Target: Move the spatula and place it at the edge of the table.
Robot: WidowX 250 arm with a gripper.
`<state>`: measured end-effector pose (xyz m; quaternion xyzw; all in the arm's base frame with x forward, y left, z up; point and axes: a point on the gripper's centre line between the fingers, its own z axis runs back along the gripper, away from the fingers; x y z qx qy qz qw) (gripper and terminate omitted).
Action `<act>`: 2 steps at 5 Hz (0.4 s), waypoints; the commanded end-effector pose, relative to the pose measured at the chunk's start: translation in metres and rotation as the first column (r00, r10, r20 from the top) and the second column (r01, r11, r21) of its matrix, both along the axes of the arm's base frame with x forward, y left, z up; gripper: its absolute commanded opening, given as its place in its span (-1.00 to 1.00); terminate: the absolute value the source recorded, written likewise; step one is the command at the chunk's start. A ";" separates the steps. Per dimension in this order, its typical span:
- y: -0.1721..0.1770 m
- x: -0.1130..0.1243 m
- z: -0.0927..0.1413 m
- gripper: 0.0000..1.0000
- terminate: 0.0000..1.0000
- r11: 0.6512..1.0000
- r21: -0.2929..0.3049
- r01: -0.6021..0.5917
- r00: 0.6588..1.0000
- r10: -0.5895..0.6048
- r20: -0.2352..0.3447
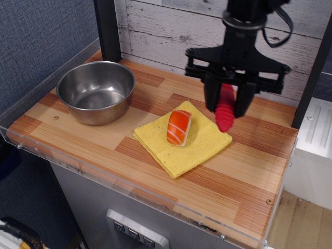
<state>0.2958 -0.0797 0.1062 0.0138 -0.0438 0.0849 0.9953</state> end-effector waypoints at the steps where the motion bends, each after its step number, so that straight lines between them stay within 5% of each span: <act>1: -0.028 0.005 -0.019 -1.00 -1.00 0.987 -0.071 0.141 0.990 -0.141 0.007; 2: -0.035 0.006 -0.031 -1.00 -1.00 0.977 -0.107 0.184 0.983 -0.184 0.008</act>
